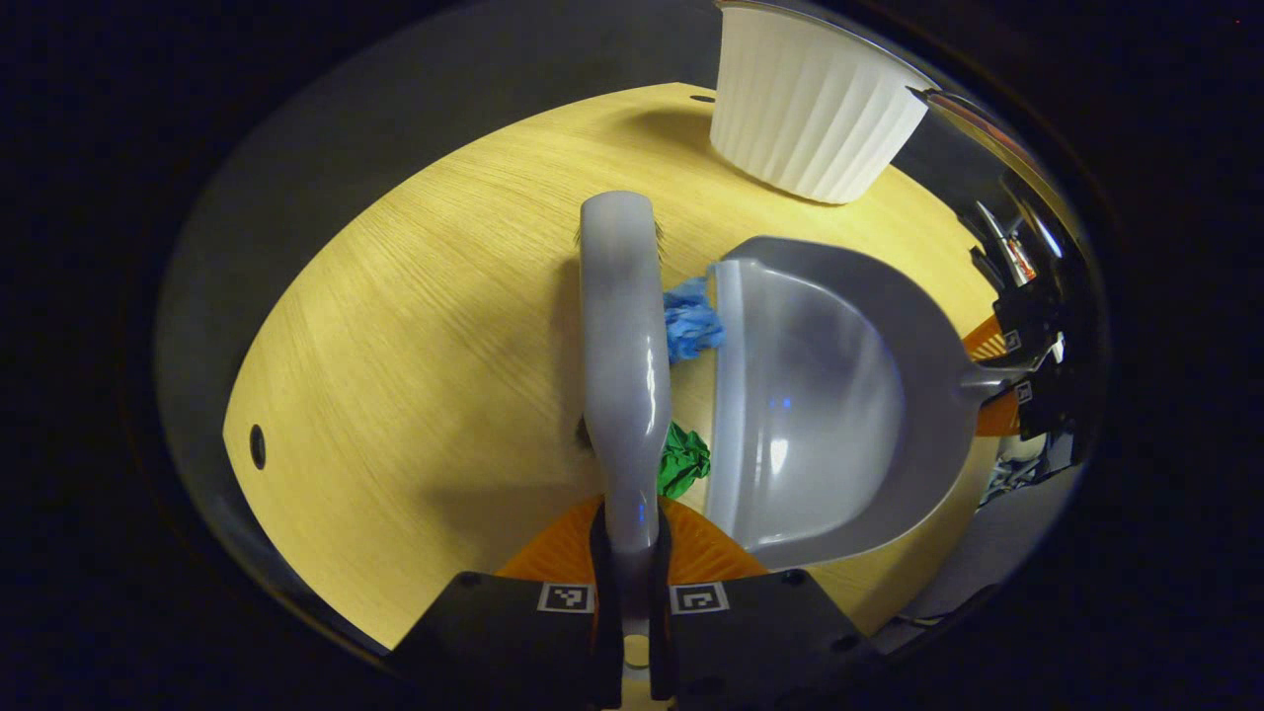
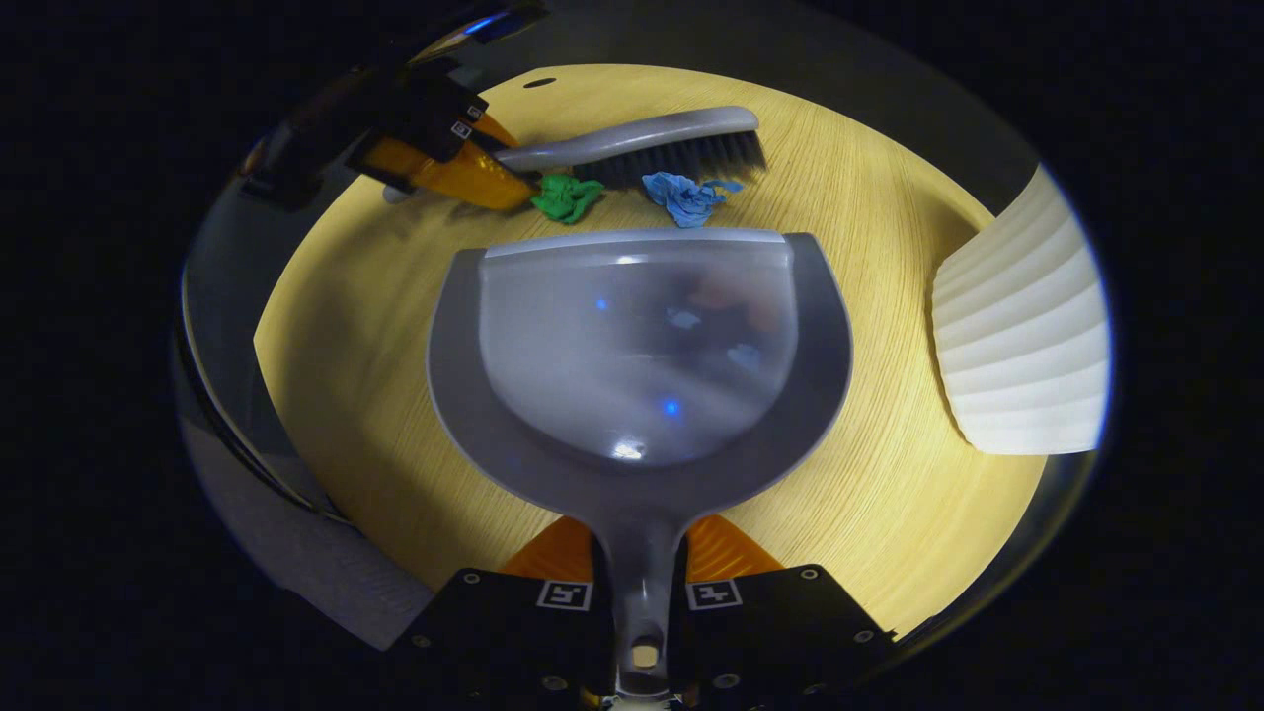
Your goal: Pick up the small broom and dustpan from the desktop, sweep the trash into the dustpan with the broom, and then empty the trash into the garbage bin.
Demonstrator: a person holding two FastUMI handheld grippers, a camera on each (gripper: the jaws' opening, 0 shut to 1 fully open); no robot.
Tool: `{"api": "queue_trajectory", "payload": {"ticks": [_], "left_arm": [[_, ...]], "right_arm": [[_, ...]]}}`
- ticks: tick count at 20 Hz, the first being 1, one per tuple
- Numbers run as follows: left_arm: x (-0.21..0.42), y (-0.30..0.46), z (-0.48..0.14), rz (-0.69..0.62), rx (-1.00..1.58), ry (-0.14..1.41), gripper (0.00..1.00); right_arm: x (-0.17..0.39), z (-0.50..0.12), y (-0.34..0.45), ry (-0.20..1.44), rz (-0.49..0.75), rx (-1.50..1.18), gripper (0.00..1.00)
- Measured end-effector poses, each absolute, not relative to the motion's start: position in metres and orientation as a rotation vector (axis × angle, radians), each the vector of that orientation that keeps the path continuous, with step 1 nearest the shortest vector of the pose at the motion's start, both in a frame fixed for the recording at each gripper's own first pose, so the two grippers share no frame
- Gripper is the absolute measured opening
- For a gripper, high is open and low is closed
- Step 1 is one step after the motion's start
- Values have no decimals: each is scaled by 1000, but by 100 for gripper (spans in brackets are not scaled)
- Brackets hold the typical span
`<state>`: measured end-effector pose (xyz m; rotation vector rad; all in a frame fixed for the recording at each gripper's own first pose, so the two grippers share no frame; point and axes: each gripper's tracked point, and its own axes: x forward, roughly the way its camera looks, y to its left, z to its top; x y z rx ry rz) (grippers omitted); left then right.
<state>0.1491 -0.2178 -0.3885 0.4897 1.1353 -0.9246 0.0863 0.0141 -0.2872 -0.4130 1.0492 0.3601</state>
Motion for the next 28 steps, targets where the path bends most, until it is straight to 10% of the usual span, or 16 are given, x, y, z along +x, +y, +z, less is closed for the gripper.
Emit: {"api": "queue_trajectory", "payload": {"ticks": [5,28], "left_arm": [[122,-238,-402,-980,373,1201,13],[131,-126,-379,-501,188,1123,13]], "right_arm": [[85,-288,13,1037,357,-409,20],[82,-231,11,924,364,-374,20]]}}
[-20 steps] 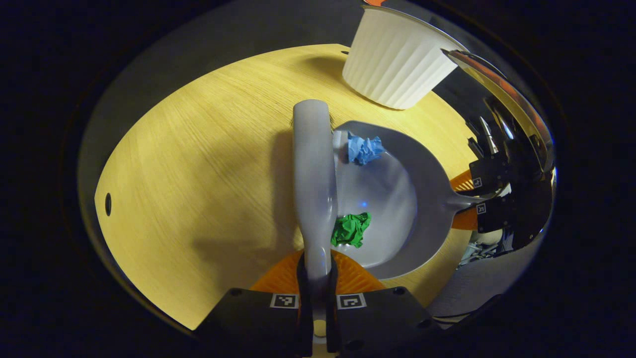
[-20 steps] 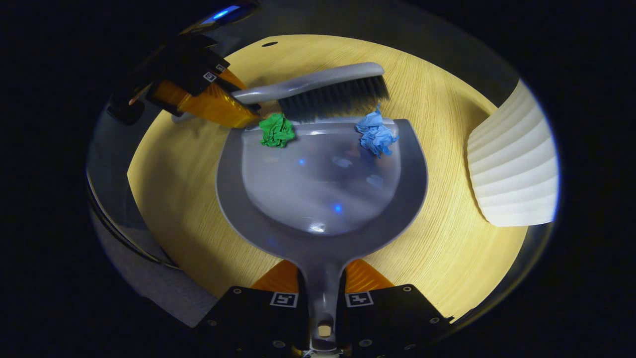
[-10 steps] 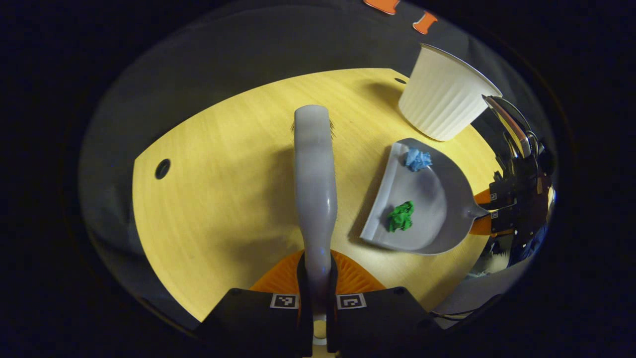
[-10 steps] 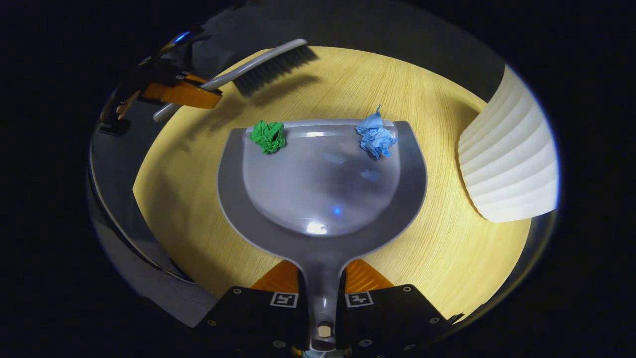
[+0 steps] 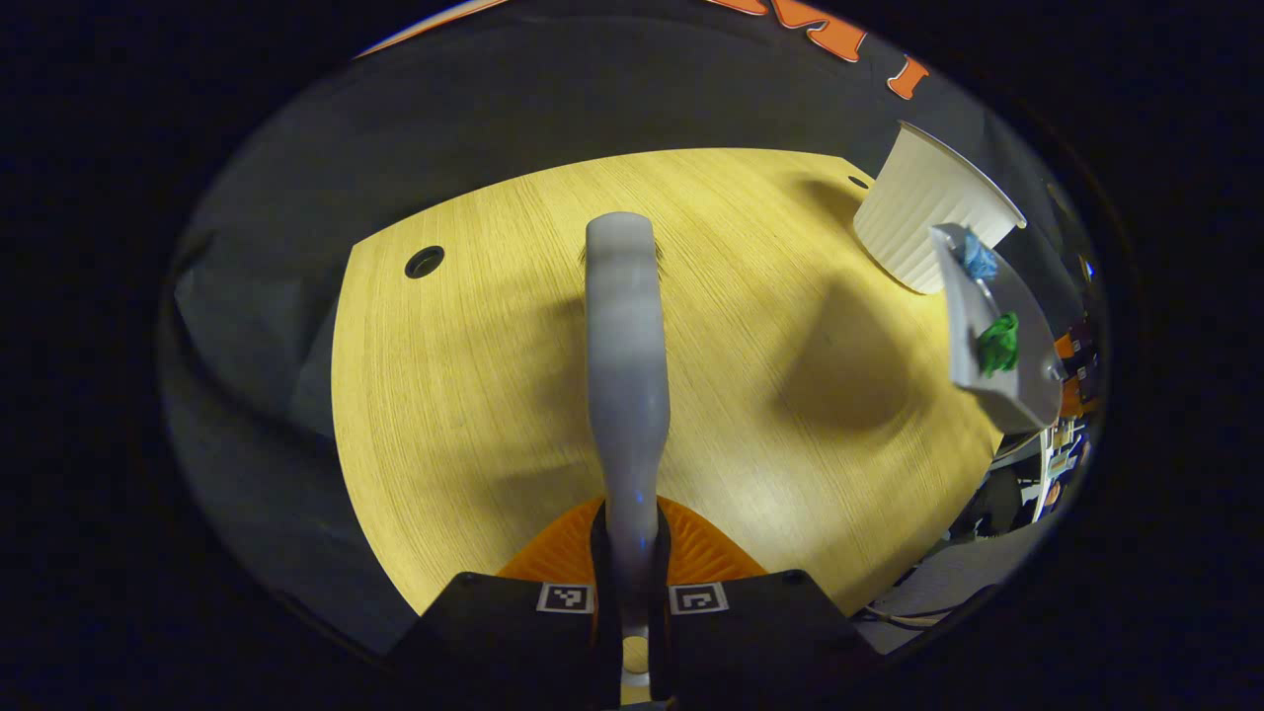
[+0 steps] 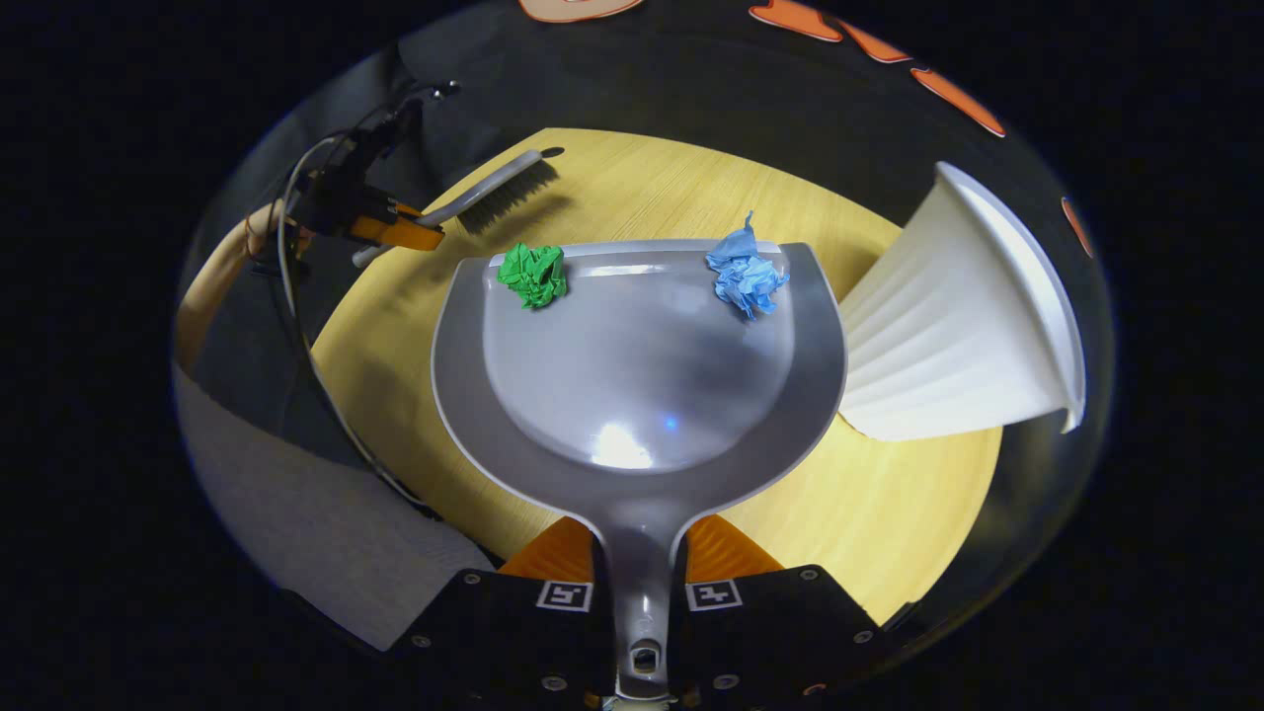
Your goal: Pick up the small broom and dustpan from the desktop, sweep the trash into the dustpan with the broom, and then empty the trash into the garbage bin.
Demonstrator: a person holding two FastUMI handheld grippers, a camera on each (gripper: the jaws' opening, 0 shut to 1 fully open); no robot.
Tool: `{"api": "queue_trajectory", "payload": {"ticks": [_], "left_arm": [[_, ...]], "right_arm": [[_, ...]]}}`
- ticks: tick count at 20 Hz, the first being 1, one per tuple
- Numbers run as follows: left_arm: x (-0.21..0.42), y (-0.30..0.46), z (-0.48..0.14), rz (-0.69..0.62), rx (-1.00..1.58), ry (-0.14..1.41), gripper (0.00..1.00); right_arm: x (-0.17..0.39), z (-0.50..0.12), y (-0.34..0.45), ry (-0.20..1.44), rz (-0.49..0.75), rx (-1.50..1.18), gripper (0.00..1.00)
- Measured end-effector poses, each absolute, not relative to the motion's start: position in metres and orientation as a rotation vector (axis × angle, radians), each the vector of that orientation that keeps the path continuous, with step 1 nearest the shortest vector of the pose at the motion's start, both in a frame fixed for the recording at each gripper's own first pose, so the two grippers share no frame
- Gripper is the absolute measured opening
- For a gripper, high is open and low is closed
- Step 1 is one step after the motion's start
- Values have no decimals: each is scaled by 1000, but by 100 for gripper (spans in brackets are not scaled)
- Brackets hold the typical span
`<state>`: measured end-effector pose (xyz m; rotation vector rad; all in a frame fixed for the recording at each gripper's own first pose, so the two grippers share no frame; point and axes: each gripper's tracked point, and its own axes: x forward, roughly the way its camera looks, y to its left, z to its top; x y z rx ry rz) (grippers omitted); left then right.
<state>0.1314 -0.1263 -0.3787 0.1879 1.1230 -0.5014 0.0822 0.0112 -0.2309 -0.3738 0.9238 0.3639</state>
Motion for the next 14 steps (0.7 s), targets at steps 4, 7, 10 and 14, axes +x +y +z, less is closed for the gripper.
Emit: {"api": "queue_trajectory", "payload": {"ticks": [4,7,10,14], "left_arm": [[128,-127,-387,-507,153,1121,14],[131,-127,-388,-517,141,1124,14],[130,-127,-386,-519,140,1124,13],[131,-127,-385,-520,140,1132,14]], "right_arm": [[78,-201,15,911,334,-342,20],[84,-182,16,904,304,-313,20],[72,-137,-18,901,250,-308,20],[96,-97,-85,873,96,-396,20]]}}
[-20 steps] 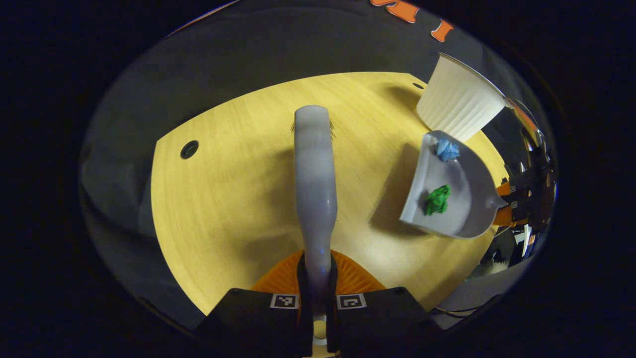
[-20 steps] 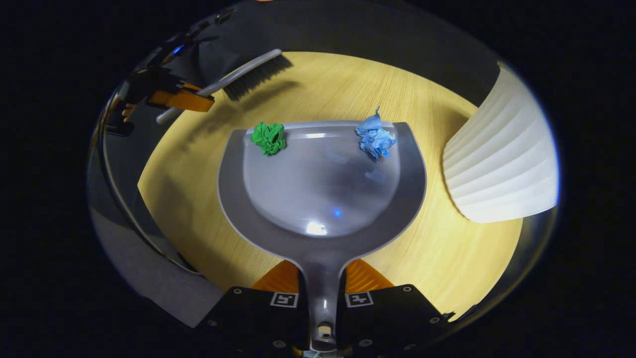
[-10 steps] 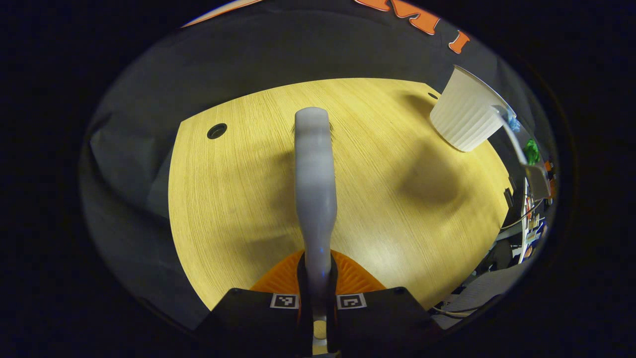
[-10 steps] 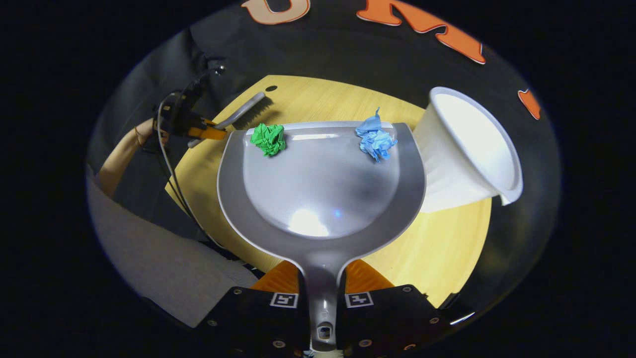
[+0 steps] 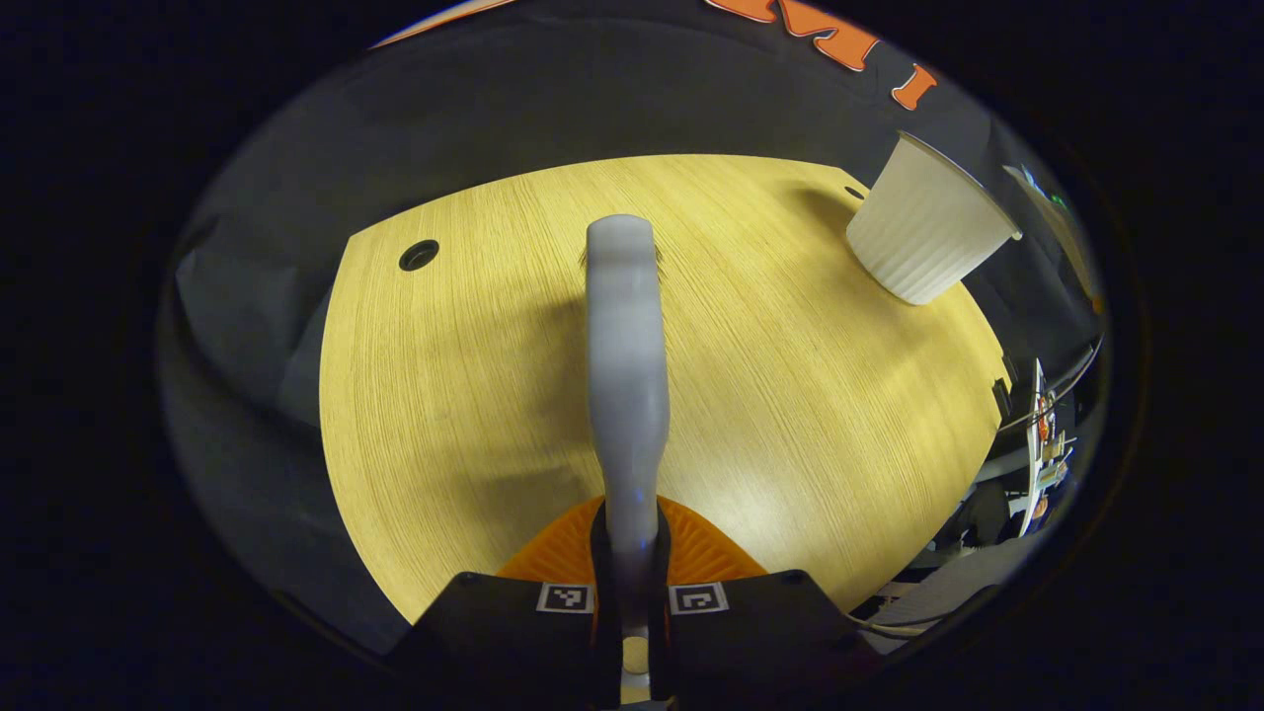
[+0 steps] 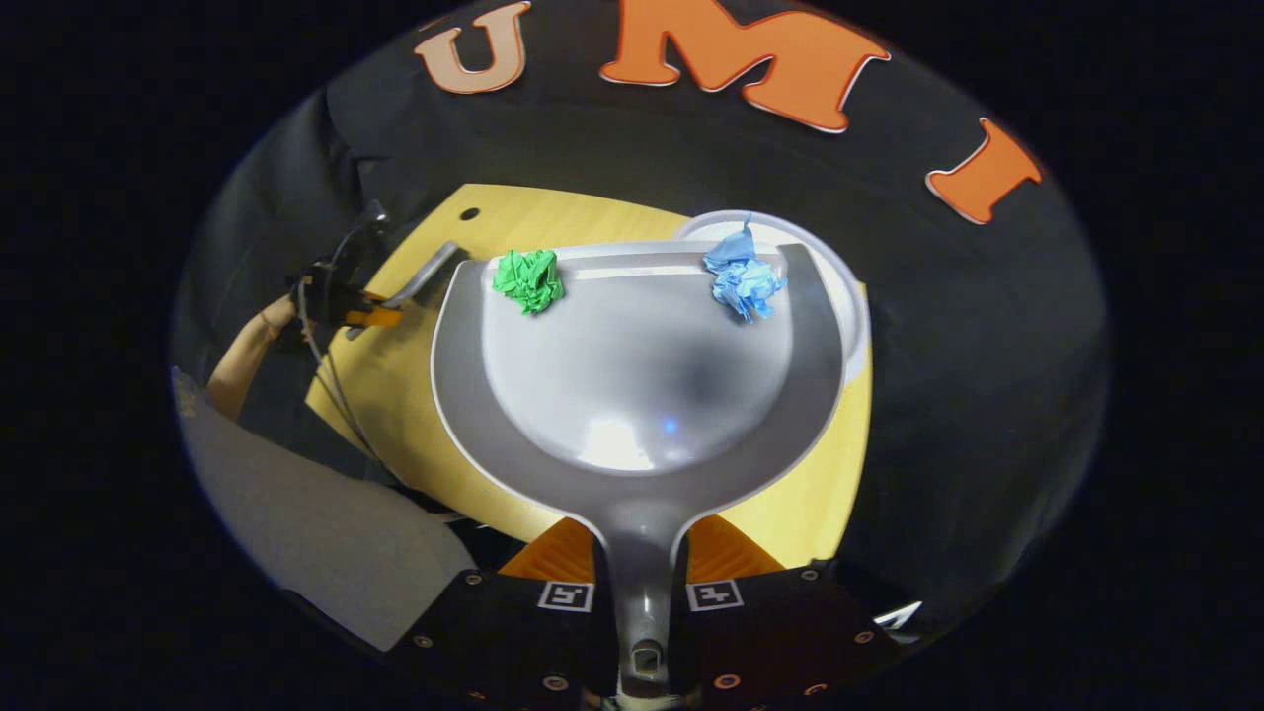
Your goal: Pick up the small broom and dustpan from the desktop, sweep the trash into the dustpan with the broom, and then empty the trash into the garbage bin.
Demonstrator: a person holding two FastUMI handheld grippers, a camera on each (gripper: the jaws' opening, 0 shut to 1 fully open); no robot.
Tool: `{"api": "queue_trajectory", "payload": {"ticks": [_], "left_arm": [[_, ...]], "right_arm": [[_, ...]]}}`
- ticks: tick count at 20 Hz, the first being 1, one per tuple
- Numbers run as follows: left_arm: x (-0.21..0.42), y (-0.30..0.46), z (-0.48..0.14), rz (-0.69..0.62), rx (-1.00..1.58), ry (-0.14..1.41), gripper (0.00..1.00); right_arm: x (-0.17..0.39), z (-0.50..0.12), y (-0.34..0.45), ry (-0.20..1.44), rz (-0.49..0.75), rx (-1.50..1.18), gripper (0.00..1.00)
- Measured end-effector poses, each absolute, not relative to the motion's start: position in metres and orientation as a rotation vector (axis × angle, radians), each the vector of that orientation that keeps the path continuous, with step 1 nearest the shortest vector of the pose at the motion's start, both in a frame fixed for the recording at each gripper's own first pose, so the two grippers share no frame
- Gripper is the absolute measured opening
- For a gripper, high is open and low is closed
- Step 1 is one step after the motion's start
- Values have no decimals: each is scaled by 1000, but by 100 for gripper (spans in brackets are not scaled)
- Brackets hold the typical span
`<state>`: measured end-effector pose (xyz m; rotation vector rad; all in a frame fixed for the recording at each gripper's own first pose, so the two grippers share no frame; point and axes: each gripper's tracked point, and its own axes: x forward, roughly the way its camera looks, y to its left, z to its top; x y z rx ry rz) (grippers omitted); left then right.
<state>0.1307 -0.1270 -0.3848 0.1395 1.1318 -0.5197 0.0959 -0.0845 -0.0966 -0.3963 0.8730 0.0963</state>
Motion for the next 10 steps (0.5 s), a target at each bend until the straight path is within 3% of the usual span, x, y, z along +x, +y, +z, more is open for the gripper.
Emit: {"api": "queue_trajectory", "payload": {"ticks": [6,10], "left_arm": [[135,-125,-376,-519,173,1136,13],[135,-126,-376,-510,183,1142,14]], "right_arm": [[140,-53,-192,886,-148,-662,20],[158,-31,-230,913,-243,-842,20]]}}
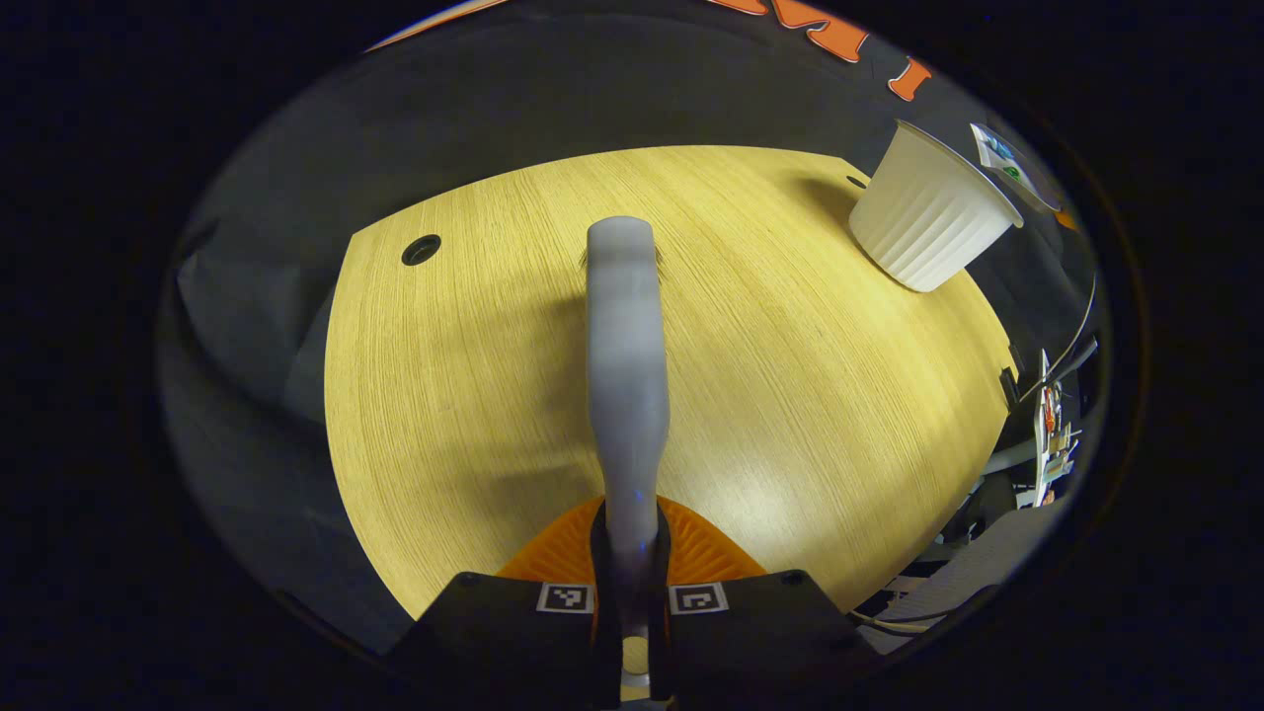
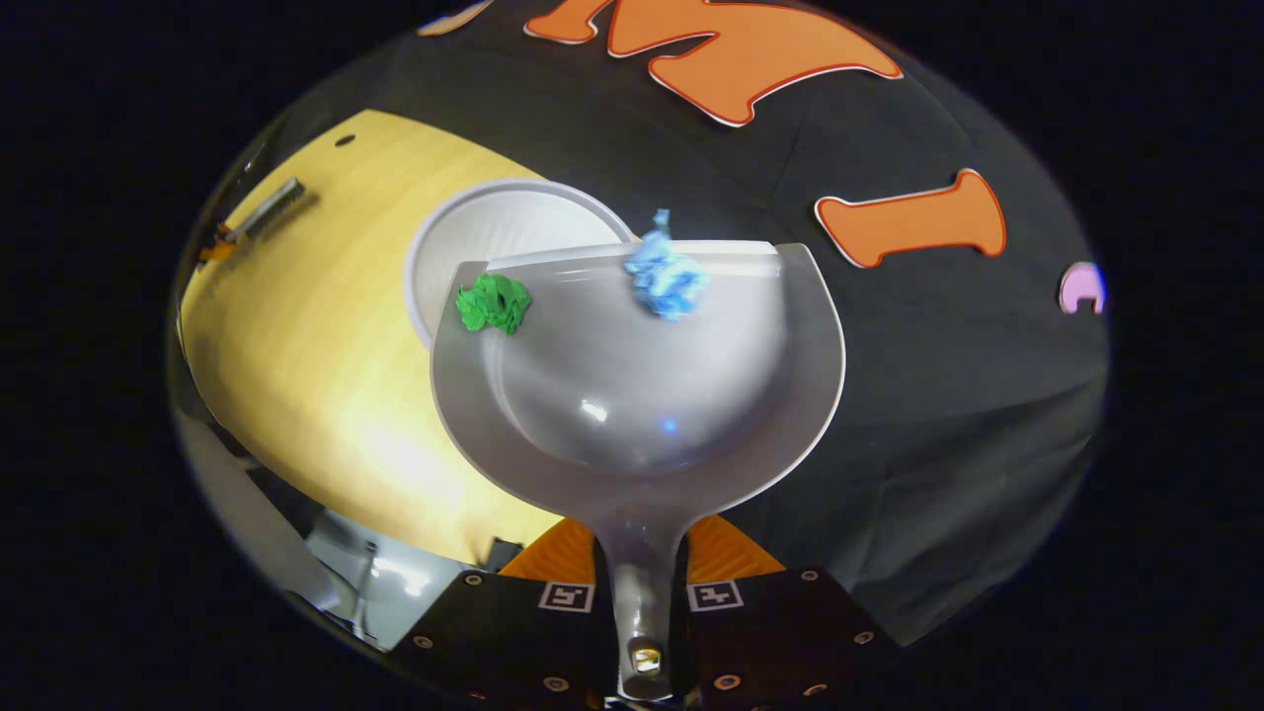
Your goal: Pick up the small broom and dustpan from the desktop, sweep the trash into the dustpan with the broom, and then empty the trash into the garbage bin.
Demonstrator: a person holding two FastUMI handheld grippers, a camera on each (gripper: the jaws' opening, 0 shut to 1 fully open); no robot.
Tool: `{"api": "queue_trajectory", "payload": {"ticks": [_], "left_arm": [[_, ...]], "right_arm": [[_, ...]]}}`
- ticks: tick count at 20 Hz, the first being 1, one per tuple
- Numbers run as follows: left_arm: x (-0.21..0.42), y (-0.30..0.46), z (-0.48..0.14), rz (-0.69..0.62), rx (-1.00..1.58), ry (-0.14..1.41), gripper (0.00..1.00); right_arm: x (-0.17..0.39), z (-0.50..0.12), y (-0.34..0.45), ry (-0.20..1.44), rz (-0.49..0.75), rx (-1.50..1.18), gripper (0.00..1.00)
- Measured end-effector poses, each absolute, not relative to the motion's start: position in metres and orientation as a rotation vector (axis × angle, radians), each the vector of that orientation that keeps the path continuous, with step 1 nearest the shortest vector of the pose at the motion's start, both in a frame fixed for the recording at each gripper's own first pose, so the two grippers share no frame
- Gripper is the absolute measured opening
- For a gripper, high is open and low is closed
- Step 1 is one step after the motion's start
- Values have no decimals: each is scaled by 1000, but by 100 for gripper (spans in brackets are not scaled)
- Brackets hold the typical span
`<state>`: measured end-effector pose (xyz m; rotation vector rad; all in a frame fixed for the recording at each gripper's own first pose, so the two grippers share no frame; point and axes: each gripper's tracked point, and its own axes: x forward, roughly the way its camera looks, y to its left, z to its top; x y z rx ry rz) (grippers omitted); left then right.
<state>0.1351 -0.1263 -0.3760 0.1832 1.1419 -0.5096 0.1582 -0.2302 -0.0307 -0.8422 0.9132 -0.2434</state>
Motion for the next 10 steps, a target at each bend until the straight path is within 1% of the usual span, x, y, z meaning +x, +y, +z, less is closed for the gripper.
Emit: {"api": "queue_trajectory", "payload": {"ticks": [3,6,10], "left_arm": [[135,-125,-374,-502,202,1146,13],[136,-126,-374,-493,208,1153,13],[134,-125,-369,-494,200,1158,14]], "right_arm": [[168,-25,-236,921,-257,-934,20],[172,-8,-236,915,-290,-1092,20],[175,-3,-236,900,-298,-1054,20]]}}
